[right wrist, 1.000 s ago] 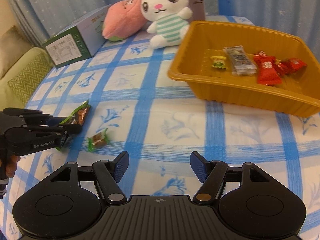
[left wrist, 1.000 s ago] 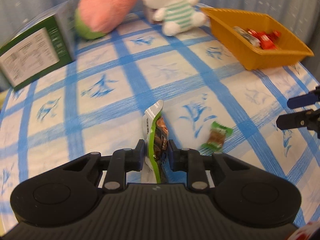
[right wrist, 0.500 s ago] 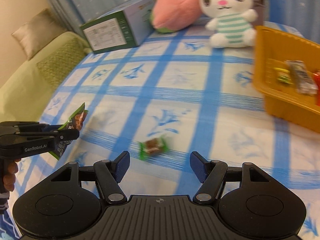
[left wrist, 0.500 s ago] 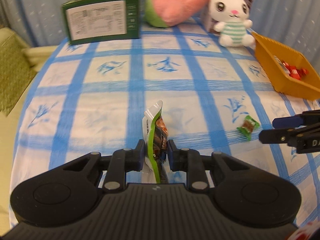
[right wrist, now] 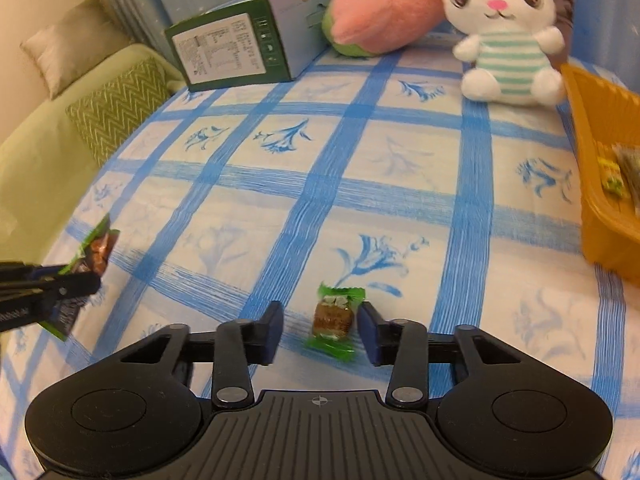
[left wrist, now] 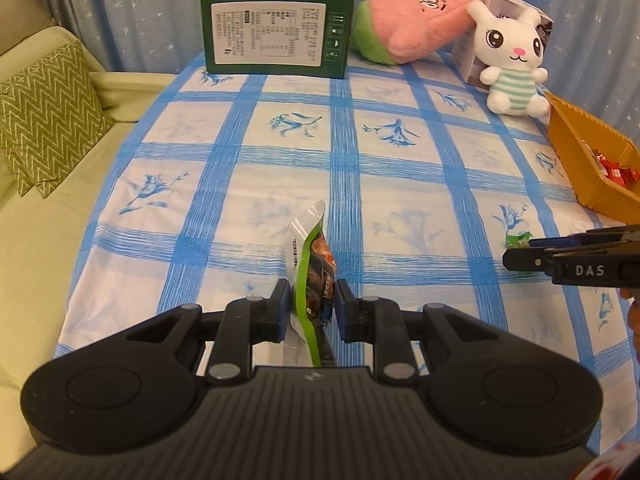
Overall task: Organize snacks
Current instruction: 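Grasp the green-edged candy packet with the left tool while the right grasps the small green candy, then carry both held green candies over the orange tray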
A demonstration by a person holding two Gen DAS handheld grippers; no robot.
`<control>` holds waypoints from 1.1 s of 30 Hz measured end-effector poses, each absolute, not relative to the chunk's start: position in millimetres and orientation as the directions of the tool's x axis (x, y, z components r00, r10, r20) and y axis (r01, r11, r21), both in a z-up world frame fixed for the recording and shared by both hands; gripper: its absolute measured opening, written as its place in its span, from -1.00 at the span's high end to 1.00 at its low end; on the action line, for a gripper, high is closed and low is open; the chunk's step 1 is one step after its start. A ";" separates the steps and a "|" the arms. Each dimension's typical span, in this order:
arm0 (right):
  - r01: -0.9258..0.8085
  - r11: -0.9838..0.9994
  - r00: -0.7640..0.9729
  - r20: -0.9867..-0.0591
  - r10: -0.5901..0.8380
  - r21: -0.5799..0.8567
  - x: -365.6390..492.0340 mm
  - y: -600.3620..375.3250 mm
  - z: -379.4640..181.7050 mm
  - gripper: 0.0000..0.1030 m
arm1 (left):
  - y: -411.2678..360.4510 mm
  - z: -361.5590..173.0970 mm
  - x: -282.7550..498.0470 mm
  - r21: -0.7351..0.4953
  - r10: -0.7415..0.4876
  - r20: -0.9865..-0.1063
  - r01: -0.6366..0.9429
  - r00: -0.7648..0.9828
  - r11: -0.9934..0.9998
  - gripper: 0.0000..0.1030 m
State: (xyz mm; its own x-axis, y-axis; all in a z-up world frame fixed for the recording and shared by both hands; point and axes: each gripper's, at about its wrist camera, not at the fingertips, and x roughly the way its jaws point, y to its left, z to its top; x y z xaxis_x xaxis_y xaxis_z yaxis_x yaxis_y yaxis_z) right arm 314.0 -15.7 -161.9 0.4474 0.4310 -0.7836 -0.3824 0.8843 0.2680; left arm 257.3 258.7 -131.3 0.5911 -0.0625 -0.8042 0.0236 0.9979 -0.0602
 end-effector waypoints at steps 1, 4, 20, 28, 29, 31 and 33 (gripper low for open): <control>-0.397 0.885 0.454 -0.787 0.418 0.242 312.8 -12.8 -162.0 0.27 | 259.1 -131.0 256.5 -0.061 -0.062 -0.804 0.022 0.592 0.998 0.57; -0.442 0.882 0.476 -0.792 0.383 0.160 306.3 -5.7 -163.7 0.39 | 258.8 -129.3 254.1 -0.062 -0.063 -0.801 0.022 0.595 0.998 0.57; -0.447 0.870 0.483 -0.762 0.432 0.209 290.7 -35.7 -145.4 0.61 | 227.9 -105.1 244.4 -0.070 -0.095 -0.776 0.065 0.623 0.995 0.57; -0.413 0.866 0.490 -0.733 0.471 0.281 268.3 -85.3 -120.6 0.61 | 188.2 -87.4 237.8 -0.073 -0.138 -0.754 0.127 0.642 0.989 0.57; -0.408 0.867 0.494 -0.730 0.472 0.285 265.5 -92.4 -117.8 0.61 | 181.6 -84.8 237.1 -0.073 -0.145 -0.751 0.138 0.644 0.988 0.57; -0.397 0.870 0.503 -0.723 0.473 0.294 259.4 -109.1 -112.2 0.61 | 167.3 -79.2 235.4 -0.073 -0.163 -0.743 0.163 0.649 0.984 0.57; -0.382 0.875 0.514 -0.718 0.468 0.297 254.0 -125.4 -106.9 0.61 | 151.9 -73.8 234.1 -0.072 -0.181 -0.735 0.190 0.653 0.979 0.57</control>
